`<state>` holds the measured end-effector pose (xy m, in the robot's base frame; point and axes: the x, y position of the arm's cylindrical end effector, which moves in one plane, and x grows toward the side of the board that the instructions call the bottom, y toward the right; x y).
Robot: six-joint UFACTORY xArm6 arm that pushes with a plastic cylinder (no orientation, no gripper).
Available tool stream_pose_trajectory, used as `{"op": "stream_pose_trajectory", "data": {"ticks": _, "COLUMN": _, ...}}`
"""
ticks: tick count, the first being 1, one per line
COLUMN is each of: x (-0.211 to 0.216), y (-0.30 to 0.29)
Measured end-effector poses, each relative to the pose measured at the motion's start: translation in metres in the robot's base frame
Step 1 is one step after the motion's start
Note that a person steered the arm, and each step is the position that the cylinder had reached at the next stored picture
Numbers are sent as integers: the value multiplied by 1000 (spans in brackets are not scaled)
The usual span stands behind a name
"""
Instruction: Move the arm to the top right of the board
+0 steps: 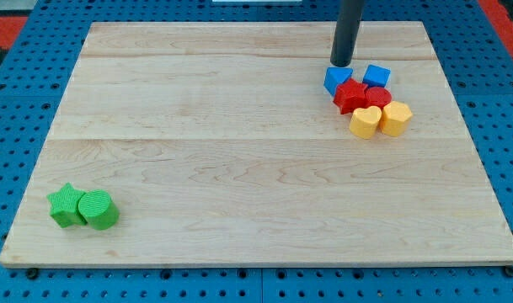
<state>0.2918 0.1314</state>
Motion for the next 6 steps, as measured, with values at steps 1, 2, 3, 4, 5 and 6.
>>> {"op": "stream_pose_trajectory", "data": {"ticks": 1, "x": 0, "y": 8}}
{"op": "stream_pose_trajectory", "data": {"ticks": 2, "x": -18, "y": 67}}
{"op": "stream_pose_trajectory", "data": {"ticks": 3, "x": -26, "y": 112}}
{"op": "stream_pose_trajectory", "data": {"ticks": 4, "x": -26, "y": 114}}
{"op": "stream_pose_trajectory", "data": {"ticks": 5, "x": -26, "y": 114}}
{"op": "stream_pose_trajectory", "data": {"ticks": 6, "x": -28, "y": 127}}
